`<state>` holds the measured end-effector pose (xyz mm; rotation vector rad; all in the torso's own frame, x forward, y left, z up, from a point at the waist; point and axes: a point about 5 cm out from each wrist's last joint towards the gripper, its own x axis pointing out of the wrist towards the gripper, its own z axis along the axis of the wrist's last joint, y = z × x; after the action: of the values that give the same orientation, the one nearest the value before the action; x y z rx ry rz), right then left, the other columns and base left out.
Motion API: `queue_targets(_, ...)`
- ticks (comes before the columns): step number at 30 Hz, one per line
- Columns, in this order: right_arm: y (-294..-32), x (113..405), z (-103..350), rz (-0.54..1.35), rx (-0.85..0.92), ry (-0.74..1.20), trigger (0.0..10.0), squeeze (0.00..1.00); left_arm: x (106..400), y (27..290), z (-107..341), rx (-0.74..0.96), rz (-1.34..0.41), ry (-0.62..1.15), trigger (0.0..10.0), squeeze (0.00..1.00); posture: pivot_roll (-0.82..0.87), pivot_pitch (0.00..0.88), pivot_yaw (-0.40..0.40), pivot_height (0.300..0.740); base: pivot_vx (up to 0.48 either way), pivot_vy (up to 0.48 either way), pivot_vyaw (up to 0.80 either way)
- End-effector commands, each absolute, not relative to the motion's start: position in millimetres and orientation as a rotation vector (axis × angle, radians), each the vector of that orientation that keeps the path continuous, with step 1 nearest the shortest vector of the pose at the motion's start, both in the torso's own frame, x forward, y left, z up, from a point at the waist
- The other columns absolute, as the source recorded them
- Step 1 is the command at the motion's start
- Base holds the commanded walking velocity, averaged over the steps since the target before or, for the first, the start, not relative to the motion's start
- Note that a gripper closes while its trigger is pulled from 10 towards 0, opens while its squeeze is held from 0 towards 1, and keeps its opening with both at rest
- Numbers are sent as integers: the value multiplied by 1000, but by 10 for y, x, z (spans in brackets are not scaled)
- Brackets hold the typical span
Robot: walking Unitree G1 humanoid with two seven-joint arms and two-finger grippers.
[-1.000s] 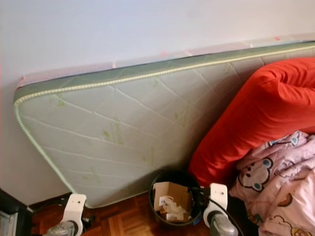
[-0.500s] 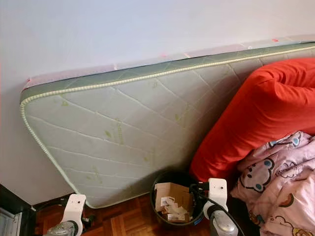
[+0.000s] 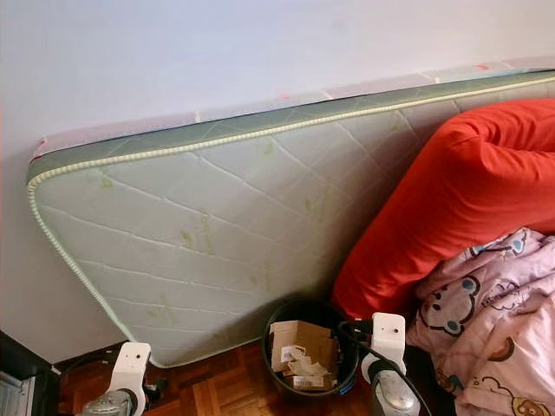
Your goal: Clean up the room
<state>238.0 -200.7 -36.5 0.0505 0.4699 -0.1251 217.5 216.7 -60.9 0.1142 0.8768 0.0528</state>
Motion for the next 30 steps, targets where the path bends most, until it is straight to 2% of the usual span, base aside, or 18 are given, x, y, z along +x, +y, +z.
queue_targets(1,-2010,2348,-373,-137,51,456,10000,0,2140,2174,-629,118,58,887,10000,0,-54,0,-53,740,0,0,0)
queue_targets(6,-2018,2341,-363,-173,65,433,10000,0,2137,2178,-629,118,58,886,10000,0,-63,0,-49,740,0,0,0)
queue_targets(8,-2464,2599,97,-223,45,166,10000,0,2134,2180,-630,120,56,886,10000,0,-62,0,-47,740,0,0,0)
queue_targets(10,-2689,2752,509,-206,-10,-28,10000,0,2131,2183,-631,121,55,885,10000,0,-60,0,-45,740,0,0,0)
queue_targets(17,-2660,2943,803,-201,9,-150,10000,0,2125,2187,-634,125,53,886,10000,0,-61,0,-44,740,0,0,0)
queue_targets(23,-2603,2832,576,-143,-35,-44,10000,0,2121,2184,-636,123,54,885,10000,0,-61,0,-48,740,0,0,0)
queue_targets(25,-2612,2661,263,-91,-47,140,10000,0,2122,2180,-637,123,53,885,10000,0,-56,0,-49,740,0,0,0)
queue_targets(29,-2663,2476,36,-99,-60,283,10000,0,2125,2176,-636,122,53,885,10000,0,-50,0,-52,740,0,0,0)
queue_targets(30,-2694,2319,-163,-131,-23,428,10000,0,2129,2175,-634,122,54,884,10000,0,-37,0,-48,740,0,0,0)
